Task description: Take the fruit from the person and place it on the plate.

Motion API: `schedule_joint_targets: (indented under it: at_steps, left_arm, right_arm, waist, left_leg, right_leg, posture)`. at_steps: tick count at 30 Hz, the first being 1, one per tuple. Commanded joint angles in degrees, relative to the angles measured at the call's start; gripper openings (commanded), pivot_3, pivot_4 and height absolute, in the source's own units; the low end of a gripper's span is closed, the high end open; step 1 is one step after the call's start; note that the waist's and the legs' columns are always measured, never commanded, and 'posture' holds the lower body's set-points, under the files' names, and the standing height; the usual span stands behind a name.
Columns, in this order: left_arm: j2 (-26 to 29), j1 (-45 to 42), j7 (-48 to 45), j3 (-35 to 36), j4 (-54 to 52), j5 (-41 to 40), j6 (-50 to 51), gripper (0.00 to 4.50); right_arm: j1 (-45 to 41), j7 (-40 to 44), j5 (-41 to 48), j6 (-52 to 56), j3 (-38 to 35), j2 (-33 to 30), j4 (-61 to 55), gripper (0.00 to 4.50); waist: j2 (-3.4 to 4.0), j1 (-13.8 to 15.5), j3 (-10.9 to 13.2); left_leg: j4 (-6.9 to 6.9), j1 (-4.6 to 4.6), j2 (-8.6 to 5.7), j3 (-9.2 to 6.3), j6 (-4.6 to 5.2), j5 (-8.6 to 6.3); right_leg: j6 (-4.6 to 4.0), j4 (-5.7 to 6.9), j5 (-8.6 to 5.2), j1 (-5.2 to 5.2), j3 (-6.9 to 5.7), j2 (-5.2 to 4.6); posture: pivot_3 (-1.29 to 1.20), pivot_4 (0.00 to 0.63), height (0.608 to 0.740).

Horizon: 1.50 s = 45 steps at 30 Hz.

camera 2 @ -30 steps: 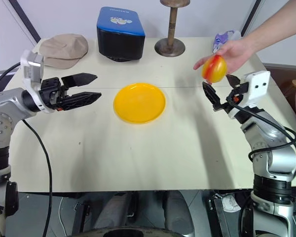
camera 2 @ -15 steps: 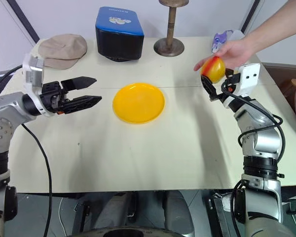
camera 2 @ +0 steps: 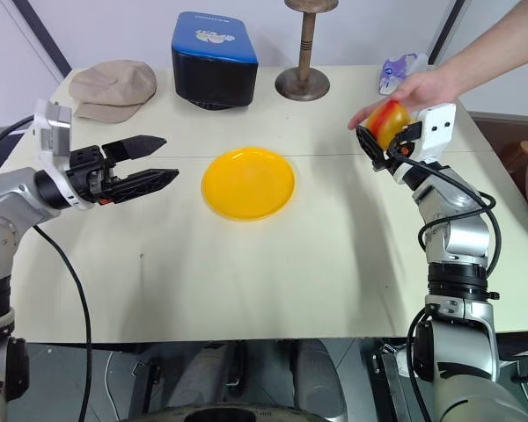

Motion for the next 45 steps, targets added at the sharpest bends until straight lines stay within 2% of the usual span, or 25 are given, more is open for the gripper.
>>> schedule_joint_targets:
  at_steps: [1,6,11,15,21,27,28,29,38,45]
  left_arm:
    - [0.2,0.0,0.4,1.8,-1.7,-0.9,-0.6,4.50]
    - [1.6,1.4,0.0,1.5,-1.1,1.0,-1.2,4.50]
    - [3.4,6.3,-0.2,1.9,0.0,5.4,-4.3,4.50]
    - [3.5,11.4,1.2,1.8,0.8,10.1,-8.3,4.50]
    - [1.3,15.0,4.4,2.6,-0.6,12.5,-11.1,4.50]
    - [0.2,16.9,6.5,4.2,-3.5,11.0,-10.3,4.50]
    - [0.0,17.3,6.7,4.5,-4.1,10.8,-10.1,4.50]
    - [0.0,17.6,6.9,4.7,-4.5,10.6,-9.9,4.50]
    - [-0.1,18.0,8.4,4.9,-4.6,10.8,-10.2,4.50]
    - [-0.9,16.5,13.0,9.2,1.0,13.2,-13.6,4.50]
  right_arm:
    - [-1.7,-0.1,-0.3,-0.7,-0.1,-0.2,-1.7,3.28]
    - [-1.0,1.5,1.5,5.0,3.5,1.0,-8.7,3.28]
    - [-0.8,0.1,0.9,8.2,10.4,8.4,-13.6,3.28]
    - [-3.2,-0.8,-2.8,5.4,15.3,15.0,-7.9,3.28]
    - [-7.3,0.9,-7.3,-0.8,18.7,18.7,4.1,3.28]
    - [-10.9,3.2,-10.2,-4.6,19.4,19.4,14.0,3.28]
    - [-11.1,4.1,-9.8,-4.7,19.1,19.6,14.7,4.31]
    - [-11.3,4.7,-9.5,-4.7,18.8,19.8,15.2,4.44]
    - [-12.1,6.5,-9.0,-4.1,17.7,19.7,13.7,4.44]
    - [-10.0,7.9,-4.7,2.6,11.1,10.2,0.1,4.44]
  waist:
    - [0.00,0.0,0.0]
    - [0.01,-0.2,0.0]
    - [0.01,-0.4,0.0]
    - [0.03,-0.3,0.0]
    - [0.01,0.1,0.0]
    - [0.01,-0.3,0.0]
    - [0.01,-0.3,0.0]
    - [0.01,-0.4,0.0]
    - [0.01,-0.3,0.0]
    - [0.02,0.1,0.0]
  left_leg:
    - [0.00,0.00,0.00,0.00,0.00,0.00]
    - [-0.01,0.01,0.00,0.01,0.00,0.00]
    - [-0.04,0.05,0.15,0.04,0.00,0.00]
    - [-0.05,0.03,0.14,0.07,0.00,0.00]
    - [-0.04,-0.03,0.05,0.08,-0.02,0.00]
    - [-0.08,-0.03,0.05,0.11,-0.02,-0.01]
    - [-0.09,-0.03,0.07,0.11,-0.02,-0.01]
    - [-0.10,-0.02,0.07,0.11,-0.02,-0.01]
    - [-0.10,-0.02,0.10,0.12,-0.02,-0.01]
    - [-0.09,-0.05,0.06,0.12,-0.02,-0.01]
  right_leg:
    - [0.00,0.00,0.00,0.00,0.00,0.00]
    - [0.00,0.02,0.00,-0.02,0.02,0.01]
    - [-0.02,0.06,0.00,-0.07,0.09,0.05]
    - [-0.05,0.07,0.02,-0.12,0.11,0.03]
    - [-0.20,0.02,-0.03,-0.16,0.12,-0.02]
    - [-0.08,0.04,0.05,-0.21,0.16,-0.08]
    - [-0.08,0.04,0.05,-0.22,0.16,-0.07]
    - [-0.08,0.05,0.05,-0.22,0.17,-0.06]
    - [-0.08,0.07,0.06,-0.23,0.18,-0.02]
    - [-0.08,0.04,0.06,-0.24,0.16,-0.04]
  posture:
    - [0.00,0.150,0.740]
    - [0.00,0.150,0.740]
    - [0.00,0.150,0.740]
    - [0.00,0.150,0.740]
    - [0.00,0.150,0.740]
    - [0.00,0.150,0.740]
    - [0.00,0.150,0.740]
    - [0.00,0.150,0.740]
    - [0.00,0.150,0.740]
    - [0.00,0.150,0.740]
